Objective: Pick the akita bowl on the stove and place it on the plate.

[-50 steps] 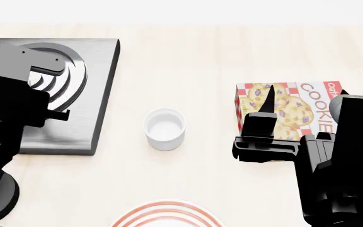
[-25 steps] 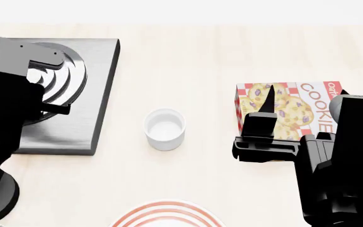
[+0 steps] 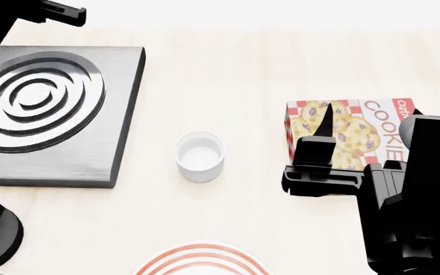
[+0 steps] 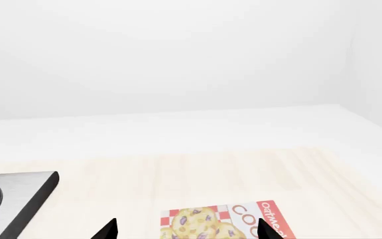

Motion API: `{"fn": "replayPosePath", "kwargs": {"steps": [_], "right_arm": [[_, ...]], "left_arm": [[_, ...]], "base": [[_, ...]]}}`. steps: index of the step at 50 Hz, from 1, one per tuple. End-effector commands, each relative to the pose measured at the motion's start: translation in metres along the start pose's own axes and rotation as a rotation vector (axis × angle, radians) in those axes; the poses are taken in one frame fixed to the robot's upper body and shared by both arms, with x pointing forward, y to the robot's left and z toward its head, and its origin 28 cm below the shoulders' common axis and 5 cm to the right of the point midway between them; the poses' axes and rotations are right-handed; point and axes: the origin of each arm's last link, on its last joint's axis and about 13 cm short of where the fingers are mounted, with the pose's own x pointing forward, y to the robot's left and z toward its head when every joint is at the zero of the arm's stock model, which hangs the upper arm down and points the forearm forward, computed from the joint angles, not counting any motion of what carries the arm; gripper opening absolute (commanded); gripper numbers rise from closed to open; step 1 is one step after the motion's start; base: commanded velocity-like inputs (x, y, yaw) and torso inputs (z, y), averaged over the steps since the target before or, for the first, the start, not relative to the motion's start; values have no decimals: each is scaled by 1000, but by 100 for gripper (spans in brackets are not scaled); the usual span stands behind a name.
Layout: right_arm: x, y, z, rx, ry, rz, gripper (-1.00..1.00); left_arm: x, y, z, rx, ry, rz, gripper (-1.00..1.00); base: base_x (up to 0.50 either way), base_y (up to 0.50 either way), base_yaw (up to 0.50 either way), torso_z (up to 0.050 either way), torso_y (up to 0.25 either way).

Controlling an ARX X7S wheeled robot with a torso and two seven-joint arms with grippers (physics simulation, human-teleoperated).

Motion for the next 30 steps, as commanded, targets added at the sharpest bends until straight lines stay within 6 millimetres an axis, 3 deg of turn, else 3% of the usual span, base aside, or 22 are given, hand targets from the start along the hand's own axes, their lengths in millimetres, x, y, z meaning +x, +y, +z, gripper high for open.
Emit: {"fn": "replayPosePath", "kwargs": {"steps": [1, 8, 21, 30], "right_arm": [[1, 0, -1, 0, 2, -1, 100], [1, -1, -1, 1, 2, -2, 100], [1, -1, 0, 1, 3, -2, 100], [1, -1, -1, 0, 4, -1, 100]], "left_arm": [[-42, -4, 30, 229, -265, -232, -100], [-71, -11, 25, 385, -359, -408, -100], [-101, -15, 10, 599, -415, -630, -100], [-116, -12, 12, 678, -444, -738, -100]], "base": [[0, 0, 0, 0, 0], [0, 0, 0, 0, 0], [0, 0, 0, 0, 0], [0, 0, 0, 0, 0]]}}
